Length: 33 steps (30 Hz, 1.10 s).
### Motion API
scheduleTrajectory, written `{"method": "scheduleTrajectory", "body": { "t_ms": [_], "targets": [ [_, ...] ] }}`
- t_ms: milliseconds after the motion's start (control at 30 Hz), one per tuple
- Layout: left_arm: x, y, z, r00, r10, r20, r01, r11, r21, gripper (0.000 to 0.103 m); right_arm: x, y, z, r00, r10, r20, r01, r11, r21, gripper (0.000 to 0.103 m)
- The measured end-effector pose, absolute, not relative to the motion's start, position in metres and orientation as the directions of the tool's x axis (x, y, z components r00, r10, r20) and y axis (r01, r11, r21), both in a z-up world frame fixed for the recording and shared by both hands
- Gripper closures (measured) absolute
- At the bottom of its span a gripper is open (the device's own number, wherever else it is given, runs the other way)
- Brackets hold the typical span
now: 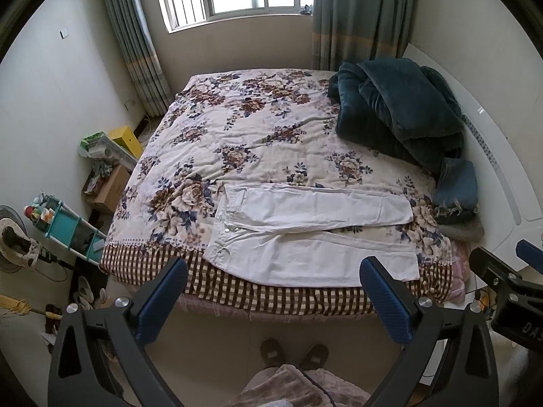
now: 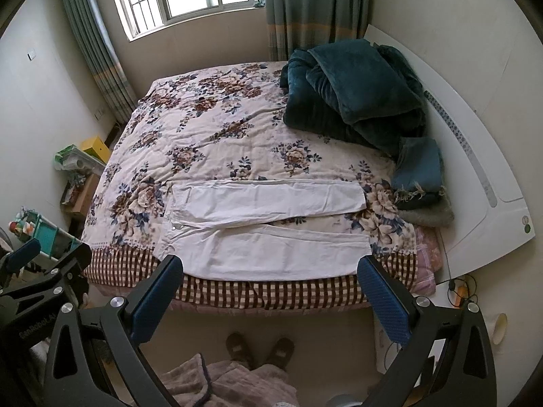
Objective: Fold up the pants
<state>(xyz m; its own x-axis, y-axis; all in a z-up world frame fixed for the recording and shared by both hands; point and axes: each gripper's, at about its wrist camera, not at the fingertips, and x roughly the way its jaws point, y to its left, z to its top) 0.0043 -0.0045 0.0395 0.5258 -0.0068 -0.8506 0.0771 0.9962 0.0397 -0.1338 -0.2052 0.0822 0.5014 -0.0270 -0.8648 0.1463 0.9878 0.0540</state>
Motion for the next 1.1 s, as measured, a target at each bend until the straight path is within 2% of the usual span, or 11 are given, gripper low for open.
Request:
{"method": "scheduleTrajectory", "body": {
  "t_ms": [1100],
  "targets": [
    [0.007,-0.002,0.043,0.534,-0.009,-0.845,0.071,0.997,0.034,0.000,-0.133,-0.202,0.084,0.510,-0.023,-0.860,0.137,0.989,0.055,0.000]
  ]
}}
